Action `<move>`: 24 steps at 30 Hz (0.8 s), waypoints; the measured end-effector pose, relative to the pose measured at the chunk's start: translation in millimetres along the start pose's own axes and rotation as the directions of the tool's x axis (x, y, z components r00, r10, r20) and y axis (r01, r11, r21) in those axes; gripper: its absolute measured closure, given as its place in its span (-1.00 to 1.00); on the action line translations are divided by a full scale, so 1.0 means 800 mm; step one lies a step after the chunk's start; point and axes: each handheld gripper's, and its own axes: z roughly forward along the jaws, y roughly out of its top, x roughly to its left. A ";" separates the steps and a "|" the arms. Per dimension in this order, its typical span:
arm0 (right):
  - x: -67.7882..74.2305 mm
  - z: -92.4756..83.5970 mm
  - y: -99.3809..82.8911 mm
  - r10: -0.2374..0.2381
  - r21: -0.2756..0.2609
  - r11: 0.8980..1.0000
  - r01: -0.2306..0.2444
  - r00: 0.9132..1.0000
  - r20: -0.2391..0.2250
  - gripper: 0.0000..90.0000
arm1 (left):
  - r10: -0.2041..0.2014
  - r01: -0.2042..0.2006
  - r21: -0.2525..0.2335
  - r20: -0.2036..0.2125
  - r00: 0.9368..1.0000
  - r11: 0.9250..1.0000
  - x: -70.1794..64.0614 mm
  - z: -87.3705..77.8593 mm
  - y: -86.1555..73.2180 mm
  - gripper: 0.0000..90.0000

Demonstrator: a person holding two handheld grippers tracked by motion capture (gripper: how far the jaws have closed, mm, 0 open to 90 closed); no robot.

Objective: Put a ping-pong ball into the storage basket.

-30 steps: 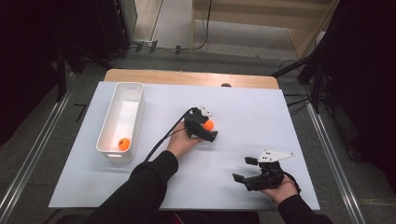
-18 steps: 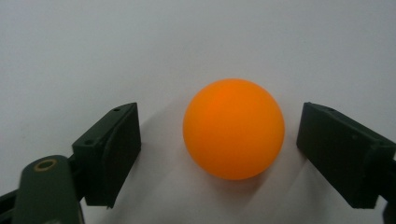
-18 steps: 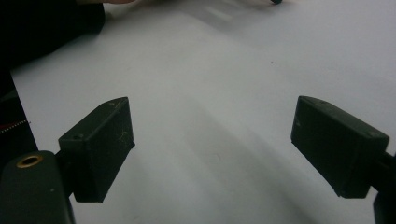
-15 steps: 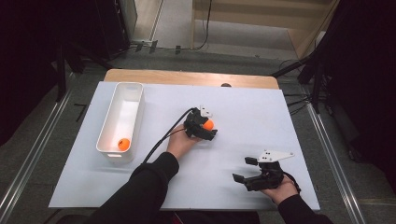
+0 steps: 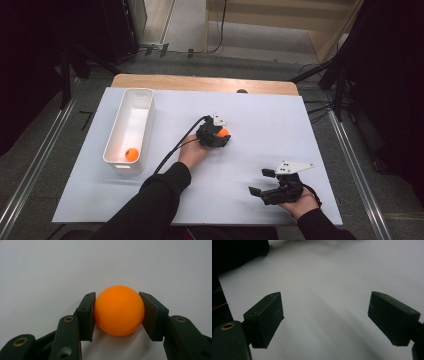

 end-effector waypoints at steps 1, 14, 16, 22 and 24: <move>0.000 0.000 0.000 0.000 -0.005 1.000 0.000 1.000 -0.001 -0.74 | 0.001 -0.001 0.000 0.002 1.000 1.000 0.000 0.000 0.000 0.13; -0.001 0.000 0.000 -0.003 -0.002 1.000 0.003 1.000 -0.001 -0.74 | -0.039 0.039 -0.008 0.039 0.998 0.999 0.007 -0.001 0.000 0.14; 0.000 0.000 0.000 -0.004 -0.003 1.000 0.004 1.000 -0.002 -0.74 | -0.043 0.044 -0.010 0.047 0.998 0.999 0.008 -0.001 0.000 0.14; 0.000 0.000 0.000 0.000 -0.004 1.000 0.000 1.000 0.000 -0.74 | -0.050 0.052 -0.026 0.061 0.997 0.998 0.008 -0.003 0.001 0.14; 0.000 0.000 0.000 0.003 -0.006 1.000 -0.003 1.000 -0.002 -0.74 | -0.057 0.059 -0.035 0.066 0.996 0.998 0.007 -0.004 0.002 0.14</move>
